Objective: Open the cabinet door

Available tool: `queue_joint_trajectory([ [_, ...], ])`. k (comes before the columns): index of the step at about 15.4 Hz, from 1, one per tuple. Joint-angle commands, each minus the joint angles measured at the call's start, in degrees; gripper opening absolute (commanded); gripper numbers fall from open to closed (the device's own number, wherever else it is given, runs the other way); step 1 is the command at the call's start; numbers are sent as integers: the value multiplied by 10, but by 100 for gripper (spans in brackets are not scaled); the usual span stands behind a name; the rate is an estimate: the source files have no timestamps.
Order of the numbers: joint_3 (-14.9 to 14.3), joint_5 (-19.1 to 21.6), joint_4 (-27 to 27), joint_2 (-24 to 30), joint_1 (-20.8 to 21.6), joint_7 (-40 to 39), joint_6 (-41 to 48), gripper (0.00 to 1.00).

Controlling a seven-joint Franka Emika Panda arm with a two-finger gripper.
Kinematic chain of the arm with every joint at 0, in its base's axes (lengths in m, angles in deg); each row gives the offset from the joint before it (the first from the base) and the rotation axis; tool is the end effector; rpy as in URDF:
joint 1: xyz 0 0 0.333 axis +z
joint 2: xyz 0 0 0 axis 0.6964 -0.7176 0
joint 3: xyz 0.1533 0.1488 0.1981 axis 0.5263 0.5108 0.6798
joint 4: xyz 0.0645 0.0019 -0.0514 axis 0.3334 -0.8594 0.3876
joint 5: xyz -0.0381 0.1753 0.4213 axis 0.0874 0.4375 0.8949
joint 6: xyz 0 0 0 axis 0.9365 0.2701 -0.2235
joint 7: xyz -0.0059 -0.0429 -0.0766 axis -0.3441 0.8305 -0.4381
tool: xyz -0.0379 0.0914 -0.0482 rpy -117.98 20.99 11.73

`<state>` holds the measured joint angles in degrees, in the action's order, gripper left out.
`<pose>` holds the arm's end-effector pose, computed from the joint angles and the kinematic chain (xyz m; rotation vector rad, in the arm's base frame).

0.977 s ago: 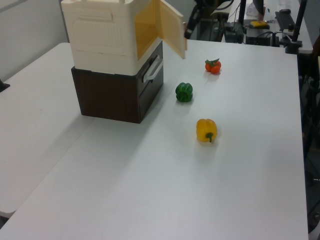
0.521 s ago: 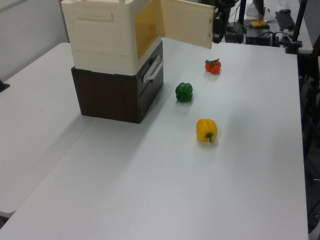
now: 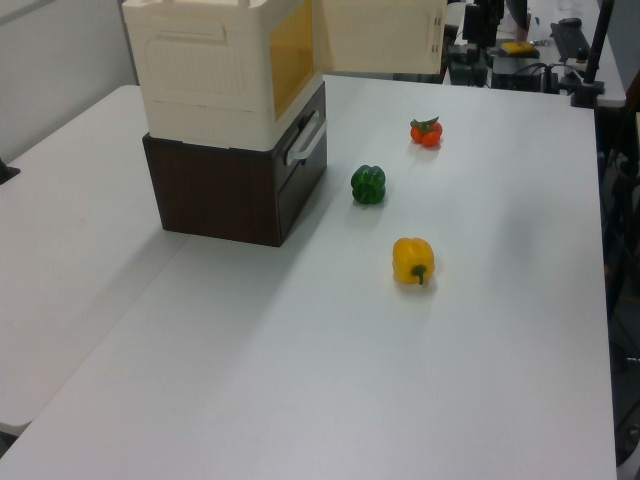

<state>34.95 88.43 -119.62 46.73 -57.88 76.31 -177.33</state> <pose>0.6123 -0.1179 0.5836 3.1186 -0.1653 -0.0245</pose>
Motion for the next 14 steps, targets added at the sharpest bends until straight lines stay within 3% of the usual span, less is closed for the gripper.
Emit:
queue_joint_trajectory([
  [1,-8,8,-11,34,13,-9,6,100],
  [5,-8,71,-10,34,38,-9,-18,100],
  [10,-8,71,-31,27,65,-15,-86,100],
  [14,-8,66,-33,23,76,-11,-87,100],
])
